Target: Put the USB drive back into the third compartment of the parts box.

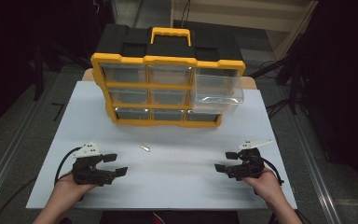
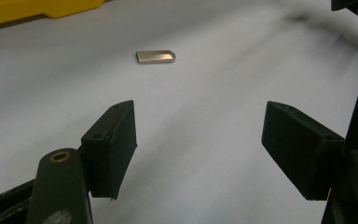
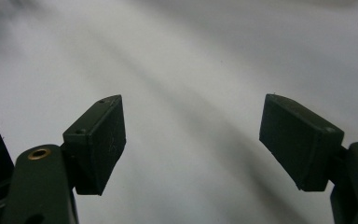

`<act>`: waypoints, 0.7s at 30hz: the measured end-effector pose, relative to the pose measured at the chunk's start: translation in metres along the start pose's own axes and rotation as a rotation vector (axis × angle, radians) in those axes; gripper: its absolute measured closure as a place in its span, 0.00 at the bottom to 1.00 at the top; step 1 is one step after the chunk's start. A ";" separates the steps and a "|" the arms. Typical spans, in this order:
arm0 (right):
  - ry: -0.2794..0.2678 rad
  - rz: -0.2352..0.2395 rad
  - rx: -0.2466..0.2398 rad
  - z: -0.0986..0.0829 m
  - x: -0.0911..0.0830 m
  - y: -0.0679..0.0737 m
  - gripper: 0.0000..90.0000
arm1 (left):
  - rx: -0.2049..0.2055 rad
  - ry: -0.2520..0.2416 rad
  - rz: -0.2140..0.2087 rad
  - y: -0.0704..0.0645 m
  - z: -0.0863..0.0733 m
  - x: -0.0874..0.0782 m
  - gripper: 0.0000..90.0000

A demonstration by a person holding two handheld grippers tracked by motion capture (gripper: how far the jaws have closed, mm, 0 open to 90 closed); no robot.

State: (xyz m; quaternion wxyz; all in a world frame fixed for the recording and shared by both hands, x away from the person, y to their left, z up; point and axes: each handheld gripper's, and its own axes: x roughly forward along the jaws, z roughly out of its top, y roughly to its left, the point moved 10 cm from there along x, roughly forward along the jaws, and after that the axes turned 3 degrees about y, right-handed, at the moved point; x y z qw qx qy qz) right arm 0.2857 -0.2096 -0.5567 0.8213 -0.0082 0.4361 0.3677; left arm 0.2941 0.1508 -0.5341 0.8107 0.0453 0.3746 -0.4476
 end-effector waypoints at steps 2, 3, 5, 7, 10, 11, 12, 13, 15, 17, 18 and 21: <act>0.006 -0.002 -0.005 -0.001 0.001 0.000 0.23 | -0.003 0.002 0.002 0.001 0.000 0.000 0.31; 0.009 -0.003 -0.007 -0.001 0.001 0.000 0.23 | -0.003 -0.001 0.003 0.001 0.001 0.000 0.31; 0.011 -0.003 -0.006 -0.002 0.002 0.000 0.23 | -0.004 0.001 0.002 0.001 0.000 0.000 0.31; 0.009 -0.003 0.002 -0.002 0.002 -0.001 0.23 | -0.007 0.005 0.003 0.002 0.000 0.000 0.31; 0.011 0.005 0.000 -0.002 0.002 0.001 0.23 | -0.009 0.001 0.004 0.003 0.000 0.000 0.31; 0.009 0.006 -0.003 -0.002 0.002 0.002 0.24 | -0.010 -0.002 0.004 0.003 0.001 0.000 0.31; 0.009 0.010 -0.006 -0.002 0.002 0.003 0.24 | -0.015 -0.008 0.005 0.003 0.001 0.000 0.31; 0.012 0.012 -0.006 -0.002 0.002 0.003 0.24 | -0.015 -0.009 0.005 0.003 0.002 0.000 0.31; 0.014 0.019 -0.012 -0.002 0.002 0.005 0.24 | -0.008 -0.009 0.010 0.003 0.002 -0.001 0.31; 0.014 0.021 -0.012 -0.002 0.002 0.006 0.24 | -0.010 -0.010 0.008 0.003 0.002 -0.001 0.31; 0.014 0.022 -0.018 -0.002 0.002 0.006 0.24 | -0.015 -0.006 0.002 0.003 0.002 -0.001 0.31; 0.014 0.034 -0.019 -0.002 0.002 0.008 0.24 | -0.024 -0.005 -0.004 0.003 0.003 -0.001 0.31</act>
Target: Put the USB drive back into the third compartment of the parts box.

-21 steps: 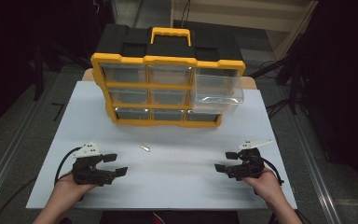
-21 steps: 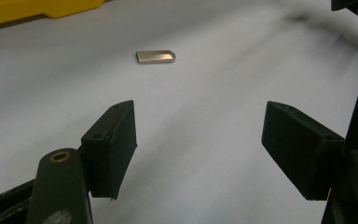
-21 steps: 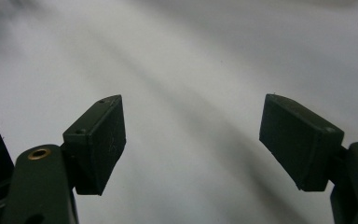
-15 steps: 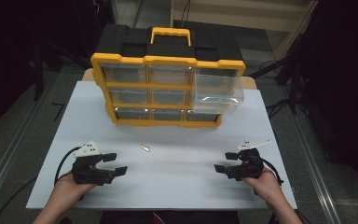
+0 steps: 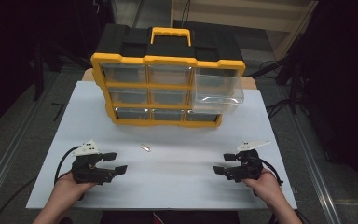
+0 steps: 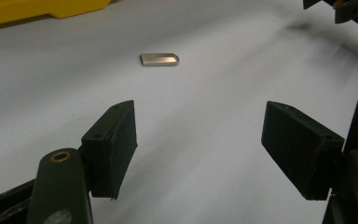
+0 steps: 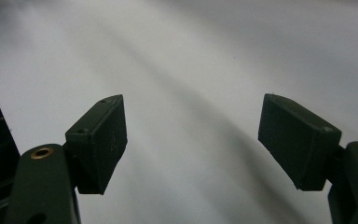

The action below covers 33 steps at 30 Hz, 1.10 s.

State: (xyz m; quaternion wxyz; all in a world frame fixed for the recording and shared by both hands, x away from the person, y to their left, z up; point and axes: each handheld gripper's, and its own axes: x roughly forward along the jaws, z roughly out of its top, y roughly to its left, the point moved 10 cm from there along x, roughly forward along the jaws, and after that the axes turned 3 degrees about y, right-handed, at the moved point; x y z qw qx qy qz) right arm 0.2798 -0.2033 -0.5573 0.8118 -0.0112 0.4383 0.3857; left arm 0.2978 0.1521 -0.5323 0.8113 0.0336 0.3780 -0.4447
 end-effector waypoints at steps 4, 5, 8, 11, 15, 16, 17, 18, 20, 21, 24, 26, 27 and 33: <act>0.002 0.000 -0.027 -0.002 0.000 0.002 0.24 | 0.004 -0.007 0.005 0.002 0.001 0.000 0.31; 0.002 -0.001 -0.027 -0.002 0.000 0.002 0.24 | 0.006 -0.010 0.004 0.002 0.002 0.000 0.31; -0.001 0.002 -0.021 -0.001 0.001 0.002 0.24 | 0.008 -0.014 0.004 0.002 0.002 0.000 0.31; 0.000 -0.002 -0.013 -0.002 0.001 0.001 0.24 | 0.005 -0.015 0.007 0.002 0.003 0.000 0.31; 0.003 -0.006 -0.008 -0.003 0.001 0.001 0.24 | 0.002 -0.013 0.013 0.002 0.003 0.002 0.31; 0.003 0.000 0.000 -0.003 0.001 0.001 0.24 | 0.002 -0.013 0.015 0.002 0.003 0.002 0.31; 0.008 0.001 -0.001 -0.003 0.001 0.001 0.24 | 0.003 -0.014 0.016 0.002 0.003 0.001 0.31; 0.009 -0.003 0.000 -0.003 0.001 0.001 0.24 | 0.003 -0.015 0.014 0.002 0.004 0.001 0.31; 0.014 -0.003 -0.005 -0.004 0.002 0.000 0.24 | 0.001 -0.014 0.012 0.002 0.004 0.001 0.31; 0.015 -0.004 -0.006 -0.004 0.002 0.000 0.24 | 0.001 -0.014 0.013 0.002 0.004 0.001 0.31; 0.015 -0.005 -0.010 -0.003 0.002 0.001 0.24 | 0.002 -0.014 0.011 0.002 0.004 0.001 0.31; 0.022 -0.006 -0.010 -0.004 0.002 0.000 0.24 | 0.002 -0.016 0.012 0.002 0.004 0.001 0.31; 0.024 -0.007 -0.012 -0.004 0.002 0.000 0.24 | 0.002 -0.016 0.013 0.002 0.004 0.002 0.31; 0.028 -0.001 -0.017 0.000 0.002 0.000 0.24 | 0.004 -0.016 0.011 0.002 0.004 0.002 0.31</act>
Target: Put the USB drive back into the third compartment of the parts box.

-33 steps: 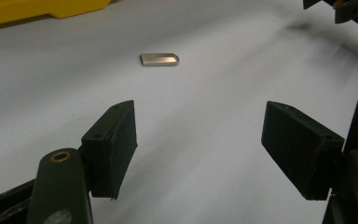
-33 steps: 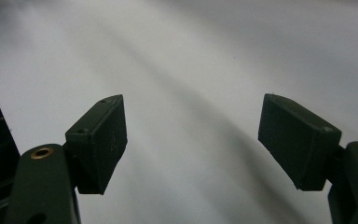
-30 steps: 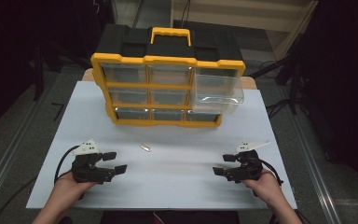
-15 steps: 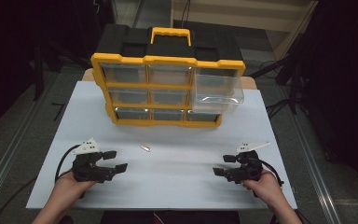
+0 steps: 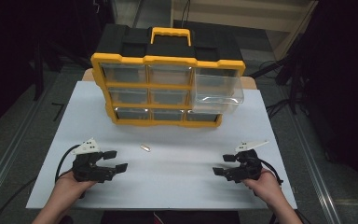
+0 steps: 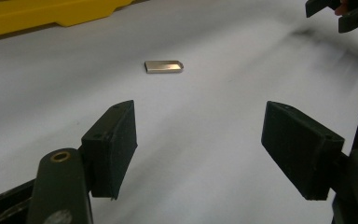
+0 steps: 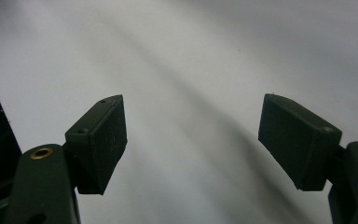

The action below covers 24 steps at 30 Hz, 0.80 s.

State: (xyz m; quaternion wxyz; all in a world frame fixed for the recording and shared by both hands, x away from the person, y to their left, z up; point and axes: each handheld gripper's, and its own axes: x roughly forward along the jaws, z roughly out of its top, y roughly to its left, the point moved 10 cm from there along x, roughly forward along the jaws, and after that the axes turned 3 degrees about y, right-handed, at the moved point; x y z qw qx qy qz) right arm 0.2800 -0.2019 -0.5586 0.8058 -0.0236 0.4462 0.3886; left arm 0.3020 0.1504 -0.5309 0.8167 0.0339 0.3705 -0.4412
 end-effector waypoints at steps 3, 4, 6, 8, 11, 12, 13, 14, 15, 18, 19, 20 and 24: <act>-0.004 0.001 -0.003 0.005 0.001 0.003 0.24 | -0.005 -0.002 -0.003 0.000 0.000 0.000 0.31; -0.003 0.001 -0.005 0.007 0.001 0.005 0.23 | -0.010 -0.005 -0.002 0.000 0.001 0.000 0.31; -0.009 0.010 -0.022 0.012 0.003 0.009 0.23 | -0.017 -0.004 0.003 0.002 0.001 0.001 0.31; -0.003 0.015 -0.030 0.015 0.005 0.012 0.23 | -0.023 -0.007 0.002 0.002 0.002 0.001 0.31; -0.001 0.023 -0.031 0.020 0.009 0.015 0.23 | -0.019 -0.004 0.005 0.003 0.002 0.002 0.31; 0.001 0.022 -0.032 0.022 0.010 0.015 0.23 | -0.019 -0.004 0.005 0.003 0.002 0.002 0.31; 0.004 0.025 -0.033 0.023 0.010 0.016 0.23 | -0.020 -0.005 0.001 0.002 0.002 0.001 0.31; 0.008 0.036 -0.030 0.025 0.011 0.016 0.23 | -0.020 -0.005 0.000 0.002 0.002 0.001 0.31; 0.013 0.045 -0.025 0.026 0.013 0.017 0.23 | -0.018 -0.003 -0.001 0.002 0.001 0.002 0.31; 0.009 0.042 -0.023 0.032 0.014 0.016 0.23 | -0.013 0.003 -0.001 0.001 0.001 0.002 0.31; 0.006 0.039 -0.029 0.034 0.015 0.016 0.23 | -0.013 0.004 -0.002 0.001 0.001 0.002 0.31; 0.000 0.038 -0.035 0.036 0.016 0.017 0.23 | -0.013 0.003 -0.002 0.001 0.001 0.002 0.31; 0.000 0.034 -0.058 0.043 0.020 0.020 0.23 | -0.012 0.004 0.000 0.001 0.001 0.002 0.31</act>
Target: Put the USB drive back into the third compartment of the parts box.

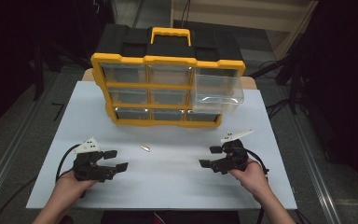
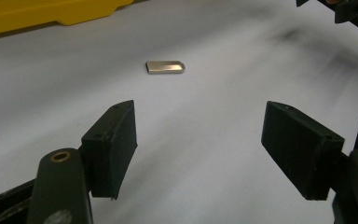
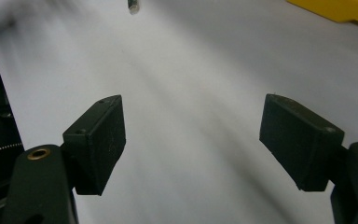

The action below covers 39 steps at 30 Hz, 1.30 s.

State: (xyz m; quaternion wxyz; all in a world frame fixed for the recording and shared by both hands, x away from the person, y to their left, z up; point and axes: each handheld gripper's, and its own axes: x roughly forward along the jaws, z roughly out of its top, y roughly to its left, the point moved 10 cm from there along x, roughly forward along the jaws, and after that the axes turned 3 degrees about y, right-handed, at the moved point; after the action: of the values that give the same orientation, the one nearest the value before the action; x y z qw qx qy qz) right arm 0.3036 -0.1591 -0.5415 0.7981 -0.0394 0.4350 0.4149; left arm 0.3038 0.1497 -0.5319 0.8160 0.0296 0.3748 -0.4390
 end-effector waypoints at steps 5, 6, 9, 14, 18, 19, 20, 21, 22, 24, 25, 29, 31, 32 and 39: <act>0.009 -0.003 -0.016 0.007 0.006 0.003 0.23 | -0.002 0.001 -0.003 -0.001 0.000 0.000 0.31; 0.010 0.000 -0.018 0.008 0.008 0.004 0.23 | -0.001 0.000 -0.003 0.000 0.000 0.000 0.31; 0.020 0.008 -0.018 0.011 0.012 0.005 0.23 | -0.002 0.002 -0.003 0.000 0.000 0.000 0.31; 0.023 0.020 -0.031 0.017 0.016 0.009 0.23 | -0.001 0.003 -0.004 -0.001 0.000 0.000 0.31; 0.022 0.032 -0.037 0.023 0.020 0.012 0.23 | -0.002 0.003 -0.005 -0.001 0.000 0.000 0.31; 0.021 0.034 -0.042 0.025 0.021 0.013 0.23 | 0.000 0.005 -0.005 -0.001 -0.001 0.000 0.31; 0.020 0.038 -0.041 0.026 0.022 0.014 0.23 | 0.001 0.005 -0.004 -0.001 -0.001 0.000 0.31; 0.024 0.044 -0.044 0.027 0.023 0.016 0.23 | 0.002 0.006 -0.005 -0.001 -0.001 0.000 0.31; 0.023 0.043 -0.048 0.029 0.024 0.016 0.23 | 0.002 0.006 -0.005 -0.001 -0.001 0.000 0.31; 0.026 0.048 -0.053 0.031 0.026 0.019 0.23 | 0.002 0.006 -0.005 -0.001 -0.001 0.000 0.31; 0.027 0.052 -0.057 0.032 0.027 0.019 0.23 | 0.002 0.006 -0.006 -0.001 -0.001 0.000 0.31; 0.032 0.056 -0.066 0.035 0.032 0.023 0.23 | 0.002 0.007 -0.002 -0.001 -0.001 0.000 0.31; 0.035 0.060 -0.071 0.038 0.033 0.025 0.23 | 0.003 0.007 -0.003 -0.001 -0.001 0.000 0.31; 0.038 0.060 -0.078 0.039 0.034 0.025 0.23 | 0.003 0.006 -0.002 -0.001 -0.001 0.000 0.31; 0.047 0.066 -0.086 0.046 0.043 0.029 0.23 | 0.005 0.005 -0.005 -0.002 -0.001 0.000 0.31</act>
State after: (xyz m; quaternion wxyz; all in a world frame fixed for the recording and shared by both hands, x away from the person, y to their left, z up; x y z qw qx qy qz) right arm 0.3258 -0.0941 -0.5356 0.7712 -0.0691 0.4366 0.4582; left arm 0.3019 0.1487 -0.5321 0.8139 0.0319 0.3760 -0.4418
